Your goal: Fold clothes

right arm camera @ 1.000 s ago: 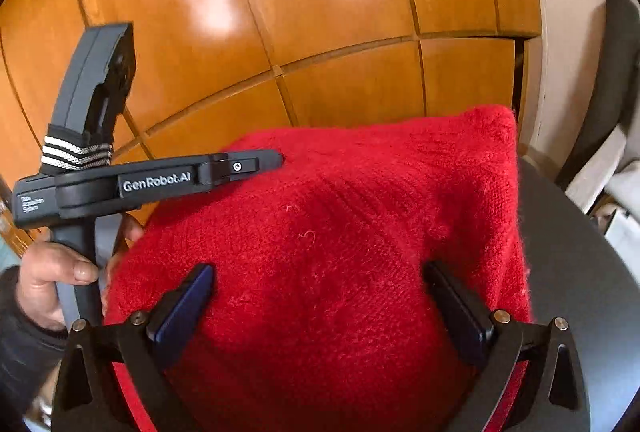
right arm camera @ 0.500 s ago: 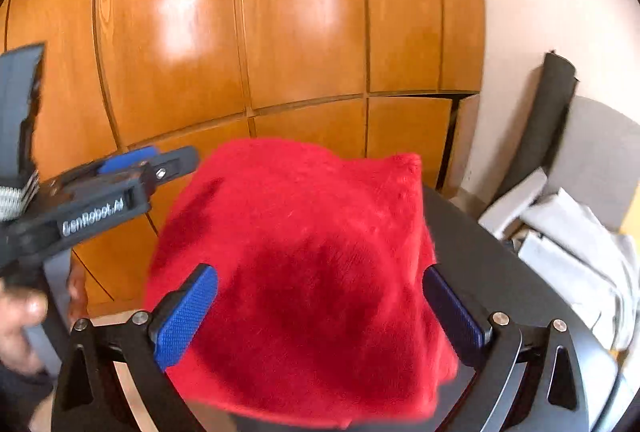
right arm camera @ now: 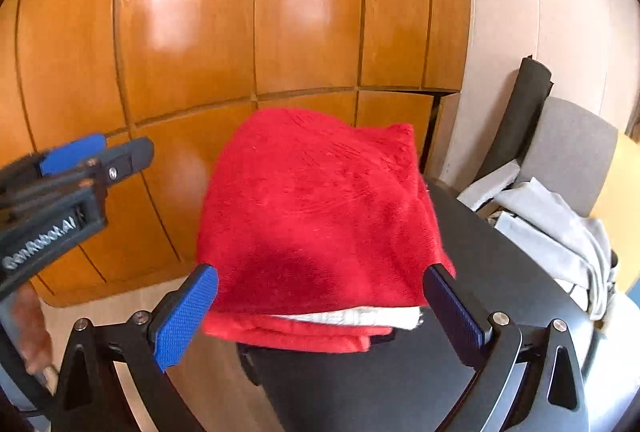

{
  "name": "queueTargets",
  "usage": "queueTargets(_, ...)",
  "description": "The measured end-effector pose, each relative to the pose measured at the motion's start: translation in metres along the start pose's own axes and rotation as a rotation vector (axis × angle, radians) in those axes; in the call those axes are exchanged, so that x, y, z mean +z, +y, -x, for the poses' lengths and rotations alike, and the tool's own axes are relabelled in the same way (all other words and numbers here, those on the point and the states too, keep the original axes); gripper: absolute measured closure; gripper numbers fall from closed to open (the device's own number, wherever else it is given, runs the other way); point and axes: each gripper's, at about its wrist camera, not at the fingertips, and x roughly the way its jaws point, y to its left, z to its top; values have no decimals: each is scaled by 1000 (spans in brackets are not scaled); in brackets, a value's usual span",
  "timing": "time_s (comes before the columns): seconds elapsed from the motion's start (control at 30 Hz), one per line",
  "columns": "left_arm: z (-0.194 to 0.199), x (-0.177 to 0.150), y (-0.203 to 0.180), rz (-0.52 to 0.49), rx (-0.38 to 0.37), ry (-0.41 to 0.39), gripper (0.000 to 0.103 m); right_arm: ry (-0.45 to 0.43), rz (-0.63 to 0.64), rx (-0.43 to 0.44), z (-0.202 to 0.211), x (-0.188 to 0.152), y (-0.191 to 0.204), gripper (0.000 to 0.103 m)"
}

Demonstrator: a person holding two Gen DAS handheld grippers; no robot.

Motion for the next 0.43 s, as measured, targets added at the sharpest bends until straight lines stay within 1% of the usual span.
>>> queueTargets(0.03,3,-2,2,6,0,1,44,-3,3,2,3,-1,1,0)
queueTargets(0.13,5,-4,7,35,-58,24,47,-14,22,3,6,-3,7,0)
queueTargets(0.2,4,-6,8,46,-82,40,48,-20,38,0,8,-4,12,0)
queueTargets(0.23,4,-7,8,46,-86,42,49,-22,44,0,8,-5,14,0)
queueTargets(0.27,4,-8,7,43,-83,39,55,-24,49,1,8,-5,15,0)
queueTargets(0.3,4,-9,6,39,-81,37,58,-24,54,-2,7,-6,17,0)
queueTargets(0.43,3,-14,-1,15,-69,47,59,-19,67,-14,3,-9,22,0)
